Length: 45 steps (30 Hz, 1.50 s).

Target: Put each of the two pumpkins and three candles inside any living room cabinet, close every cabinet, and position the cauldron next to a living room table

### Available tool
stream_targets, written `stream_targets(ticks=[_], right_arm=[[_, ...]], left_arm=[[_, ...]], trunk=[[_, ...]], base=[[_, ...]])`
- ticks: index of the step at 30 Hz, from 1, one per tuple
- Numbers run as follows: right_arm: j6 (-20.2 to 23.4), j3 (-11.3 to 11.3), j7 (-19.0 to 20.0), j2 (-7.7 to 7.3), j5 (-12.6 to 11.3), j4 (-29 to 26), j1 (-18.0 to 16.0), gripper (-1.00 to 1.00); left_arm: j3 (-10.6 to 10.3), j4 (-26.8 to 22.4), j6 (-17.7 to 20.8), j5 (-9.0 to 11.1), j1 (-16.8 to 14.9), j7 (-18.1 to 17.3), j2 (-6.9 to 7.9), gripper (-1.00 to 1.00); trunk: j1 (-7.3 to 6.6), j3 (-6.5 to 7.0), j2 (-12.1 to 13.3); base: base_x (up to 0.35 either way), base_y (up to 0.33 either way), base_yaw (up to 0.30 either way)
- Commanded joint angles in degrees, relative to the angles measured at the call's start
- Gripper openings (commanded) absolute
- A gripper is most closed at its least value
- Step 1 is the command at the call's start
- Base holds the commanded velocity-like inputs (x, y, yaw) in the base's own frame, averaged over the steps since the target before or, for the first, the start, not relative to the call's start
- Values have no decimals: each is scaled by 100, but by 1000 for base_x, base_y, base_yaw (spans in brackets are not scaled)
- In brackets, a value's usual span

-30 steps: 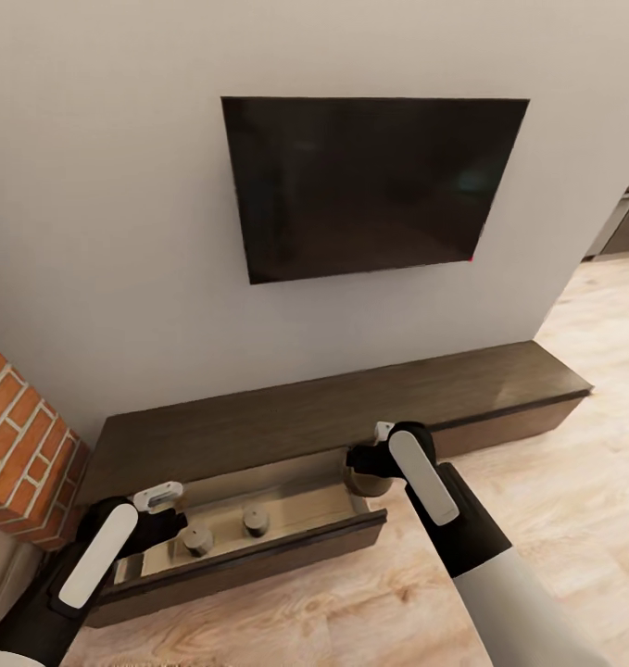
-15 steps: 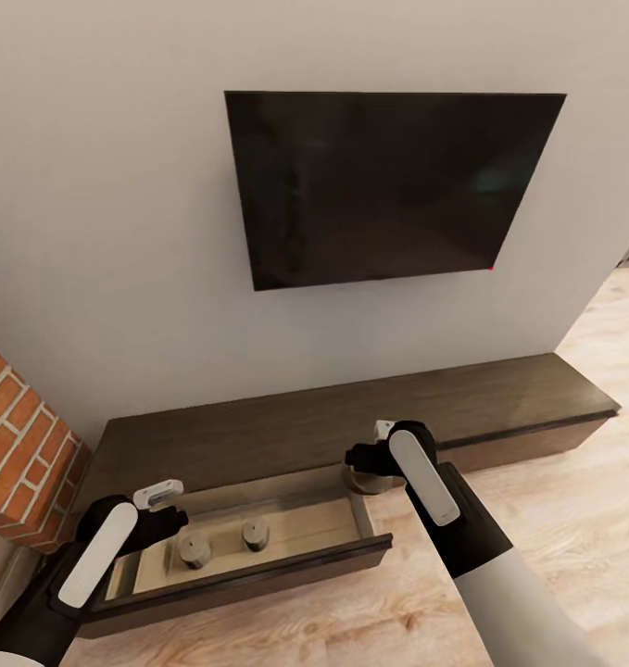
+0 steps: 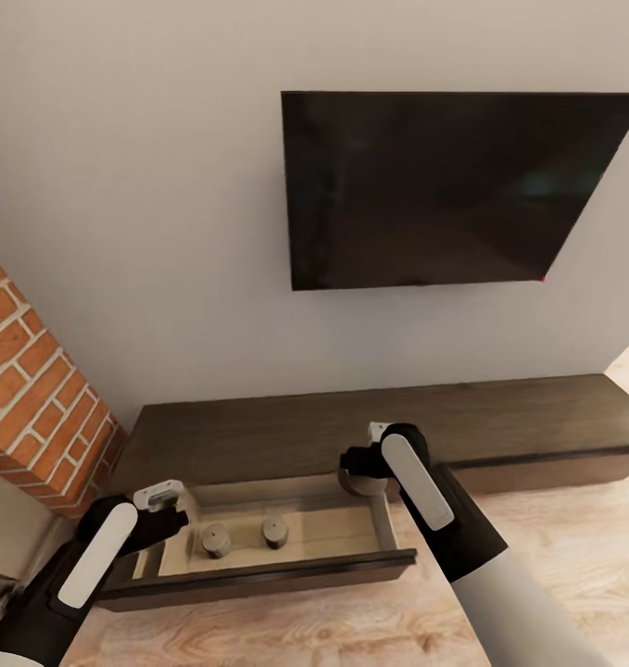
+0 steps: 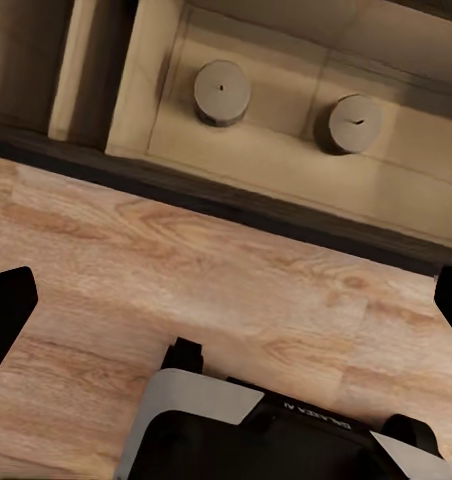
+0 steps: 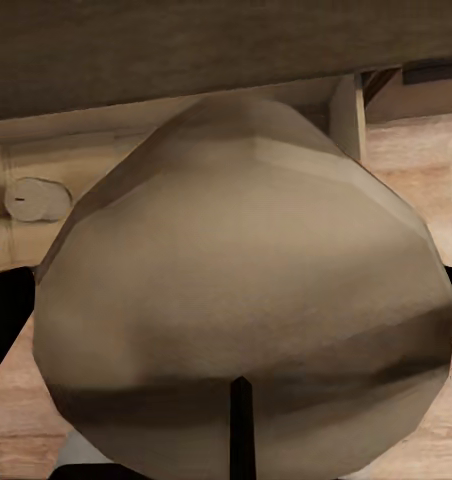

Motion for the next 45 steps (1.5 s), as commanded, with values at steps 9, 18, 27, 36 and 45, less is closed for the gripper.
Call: stream_targets(ticks=[9,18,27,36,45], right_arm=[[0,-2,-29,-9,-57,-25,-1,-100],[-8,4,6,-10,-63,-28,0,-100],[-1,12,-7,3,-86,-6,-1,-100],[-5,20,-68,282,-81,752,8,-100],[17,16,-53,300,-116,852,25,-100]], left_arm=[[-17,-5,-2,56,-4,68,6,100],[-14,-12,-3,54,-4,69,6,100],[-8,-14,3,56,-4,64,6,100],[57,-146,16,65,-4,60,40,100],[70,-158,130,464,-3,68,76,100]], trunk=[[4,-12,-10],[4,-12,-10],[4,-12,-10],[4,-12,-10],[4,-12,-10]], base=[[160,0,61],[86,0,0],[45,0,0],[18,7,0],[78,36,0]])
